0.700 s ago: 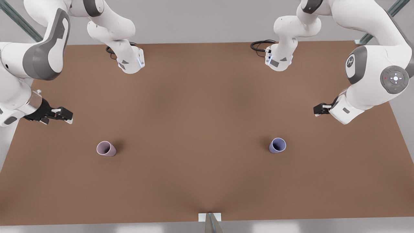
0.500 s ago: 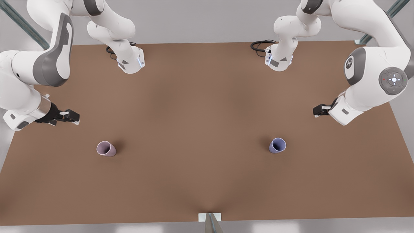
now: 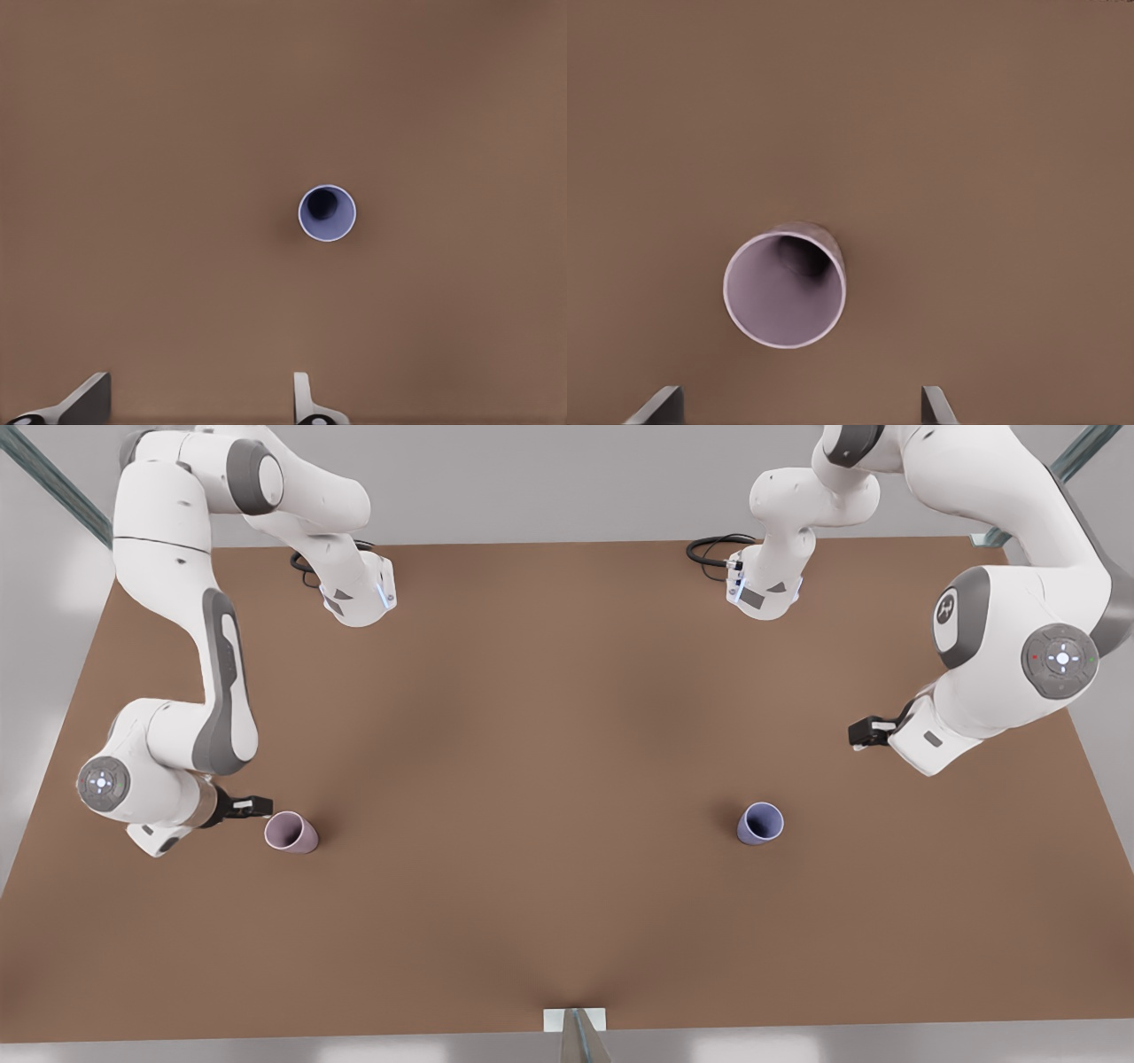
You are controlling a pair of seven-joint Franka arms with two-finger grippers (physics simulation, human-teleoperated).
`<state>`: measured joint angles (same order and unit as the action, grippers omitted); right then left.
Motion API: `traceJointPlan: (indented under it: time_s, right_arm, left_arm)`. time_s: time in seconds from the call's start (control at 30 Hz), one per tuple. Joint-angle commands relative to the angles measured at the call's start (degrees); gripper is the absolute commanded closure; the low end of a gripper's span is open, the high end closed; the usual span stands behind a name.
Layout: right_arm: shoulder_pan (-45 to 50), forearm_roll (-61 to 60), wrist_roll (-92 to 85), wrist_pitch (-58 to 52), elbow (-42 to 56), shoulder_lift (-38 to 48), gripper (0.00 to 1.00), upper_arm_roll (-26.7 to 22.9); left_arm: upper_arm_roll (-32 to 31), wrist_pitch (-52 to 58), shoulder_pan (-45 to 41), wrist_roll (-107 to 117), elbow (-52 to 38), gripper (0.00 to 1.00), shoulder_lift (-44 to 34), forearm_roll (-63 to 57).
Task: Stack the cups, with the pink cup at the bottom and the purple cup at the top
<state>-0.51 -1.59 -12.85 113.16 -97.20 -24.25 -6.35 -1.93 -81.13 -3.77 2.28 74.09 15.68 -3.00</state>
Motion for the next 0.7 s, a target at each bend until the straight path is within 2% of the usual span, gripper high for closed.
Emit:
traceJointPlan:
  time_s: [0.0,0.1,0.3,0.5,0.53,0.57,0.63,0.67]
  right_arm:
    - [-0.01,-0.17,-12.99,10.23,-1.24,-1.32,0.00,0.02]
    - [-0.01,-0.25,-12.99,12.08,-1.68,-3.52,0.00,0.02]
    - [-0.54,-0.43,-15.01,21.83,-10.82,-3.43,0.00,0.02]
    - [-1.51,-0.43,-16.07,23.68,-10.82,-4.05,0.00,0.02]
    - [-1.51,-0.43,-16.07,23.86,-10.82,-4.22,0.18,0.02]
    - [-1.51,-0.43,-16.07,23.94,-10.82,-4.22,0.31,0.02]
    - [-1.42,-0.87,-16.07,25.61,-11.34,-5.19,0.34,0.11]
    - [-1.07,-1.31,-15.98,25.53,-11.35,-5.10,0.40,0.20]
  left_arm:
    - [-0.01,0.00,0.08,0.09,0.00,0.00,-0.03,-0.07]
    - [-0.01,0.00,-0.01,0.09,0.00,0.00,0.05,-0.07]
    - [-0.01,-0.08,-0.01,0.09,0.00,0.00,0.67,0.01]
    - [-0.01,0.00,-0.01,0.09,0.00,0.00,0.85,0.01]
    - [-0.01,0.00,0.00,0.09,0.00,0.00,0.85,0.01]
    - [-0.01,0.00,-0.01,0.09,0.00,0.00,0.85,0.01]
    - [-0.01,0.00,-0.01,0.09,0.00,0.00,0.85,0.01]
    - [-0.01,0.00,-0.01,0.09,0.00,0.00,0.85,0.01]
